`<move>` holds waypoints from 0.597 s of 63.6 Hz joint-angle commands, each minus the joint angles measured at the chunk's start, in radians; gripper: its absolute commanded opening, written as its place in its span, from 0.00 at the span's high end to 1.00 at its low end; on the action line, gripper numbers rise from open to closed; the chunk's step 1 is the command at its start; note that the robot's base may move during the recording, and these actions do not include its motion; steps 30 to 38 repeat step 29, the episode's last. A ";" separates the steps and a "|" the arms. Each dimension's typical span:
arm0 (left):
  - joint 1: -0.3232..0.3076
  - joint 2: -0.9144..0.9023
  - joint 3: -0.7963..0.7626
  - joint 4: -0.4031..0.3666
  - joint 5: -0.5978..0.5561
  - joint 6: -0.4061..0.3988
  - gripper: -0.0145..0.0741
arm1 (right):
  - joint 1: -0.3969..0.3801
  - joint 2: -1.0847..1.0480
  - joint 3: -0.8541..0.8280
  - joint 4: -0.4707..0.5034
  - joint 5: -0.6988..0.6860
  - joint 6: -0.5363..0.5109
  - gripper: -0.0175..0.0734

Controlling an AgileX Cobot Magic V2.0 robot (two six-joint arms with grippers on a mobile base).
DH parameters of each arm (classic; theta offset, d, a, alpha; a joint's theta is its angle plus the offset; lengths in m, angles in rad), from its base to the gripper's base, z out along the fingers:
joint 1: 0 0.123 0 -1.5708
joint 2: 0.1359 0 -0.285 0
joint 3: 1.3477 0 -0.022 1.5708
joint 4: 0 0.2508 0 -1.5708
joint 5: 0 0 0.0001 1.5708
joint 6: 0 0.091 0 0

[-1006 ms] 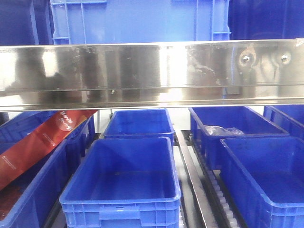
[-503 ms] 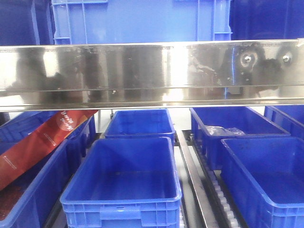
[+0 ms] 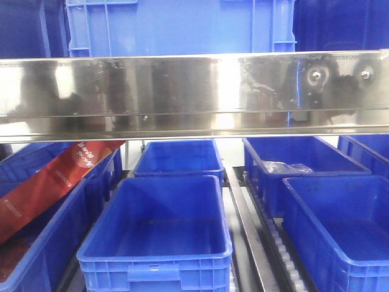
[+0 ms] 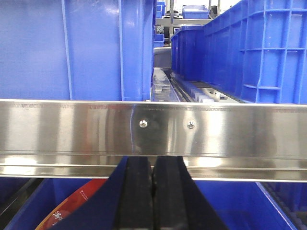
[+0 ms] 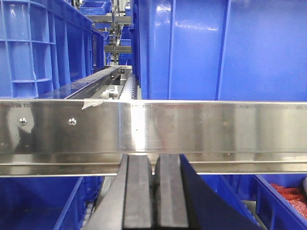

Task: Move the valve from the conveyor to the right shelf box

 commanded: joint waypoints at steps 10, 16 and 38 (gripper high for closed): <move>-0.001 -0.005 -0.002 0.004 -0.019 -0.008 0.96 | -0.002 -0.004 0.003 -0.006 -0.015 -0.006 0.99; -0.001 -0.005 -0.002 0.004 -0.019 -0.008 0.96 | -0.002 -0.004 0.003 -0.006 -0.015 -0.006 0.99; -0.001 -0.005 -0.002 0.004 -0.019 -0.008 0.96 | -0.002 -0.004 0.003 -0.006 -0.015 -0.006 0.99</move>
